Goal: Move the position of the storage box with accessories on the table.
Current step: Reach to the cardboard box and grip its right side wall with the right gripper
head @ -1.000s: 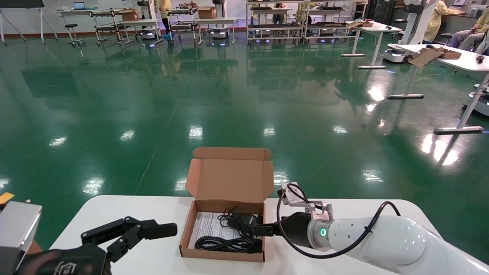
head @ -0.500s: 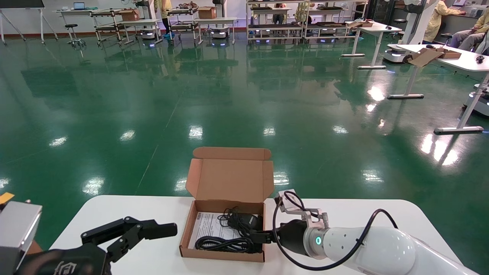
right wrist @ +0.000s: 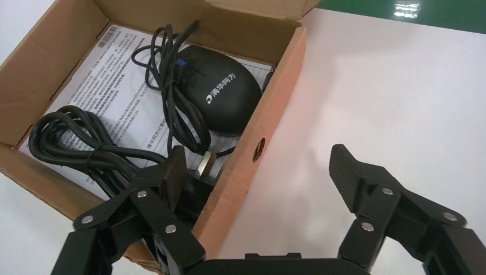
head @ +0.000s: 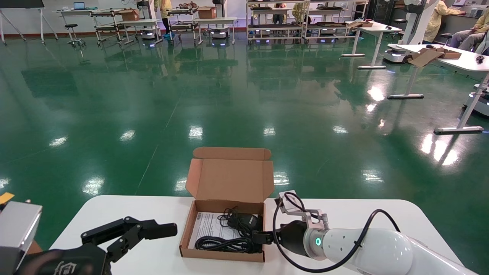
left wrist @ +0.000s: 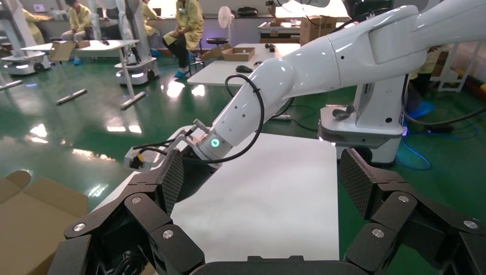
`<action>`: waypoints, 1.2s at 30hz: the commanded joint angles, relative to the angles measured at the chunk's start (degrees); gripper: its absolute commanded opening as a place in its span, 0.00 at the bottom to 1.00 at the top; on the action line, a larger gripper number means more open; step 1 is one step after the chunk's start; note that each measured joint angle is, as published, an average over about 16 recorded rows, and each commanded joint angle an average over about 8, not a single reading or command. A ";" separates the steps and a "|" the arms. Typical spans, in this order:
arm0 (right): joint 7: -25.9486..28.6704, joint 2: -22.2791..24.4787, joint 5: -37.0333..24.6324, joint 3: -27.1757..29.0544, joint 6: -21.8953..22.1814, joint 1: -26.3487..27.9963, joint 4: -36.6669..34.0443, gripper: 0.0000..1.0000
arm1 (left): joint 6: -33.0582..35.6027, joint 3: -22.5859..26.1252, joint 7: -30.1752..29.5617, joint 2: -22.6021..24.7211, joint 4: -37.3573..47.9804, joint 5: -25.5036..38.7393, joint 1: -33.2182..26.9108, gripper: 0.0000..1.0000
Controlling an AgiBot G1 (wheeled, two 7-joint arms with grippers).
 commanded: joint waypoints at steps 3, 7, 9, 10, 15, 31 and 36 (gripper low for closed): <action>0.27 0.01 0.75 -1.01 0.34 0.12 0.13 0.00 | 0.00 0.00 0.00 0.00 0.00 0.00 0.00 1.00; 0.44 0.01 1.46 -1.89 0.61 0.28 0.24 0.00 | 0.00 0.00 0.00 0.00 0.00 0.00 0.00 1.00; 0.52 0.01 1.83 -2.32 0.73 0.34 0.27 0.00 | 0.00 0.00 0.00 0.00 0.00 0.00 0.00 1.00; 0.56 0.01 2.01 -2.53 0.78 0.36 0.28 0.00 | 0.00 0.00 0.00 0.00 0.00 0.00 0.00 1.00; 0.71 0.03 2.88 -3.50 1.01 0.44 0.25 0.00 | 0.00 0.00 0.00 0.00 0.00 0.00 0.00 1.00; 0.54 0.07 5.34 -5.99 1.46 0.72 -0.13 0.00 | 0.00 0.00 0.00 0.00 0.00 0.00 0.00 1.00; 0.36 0.10 6.03 -6.58 1.49 0.88 -0.46 0.00 | 0.00 0.00 0.00 0.00 0.00 0.00 0.00 1.00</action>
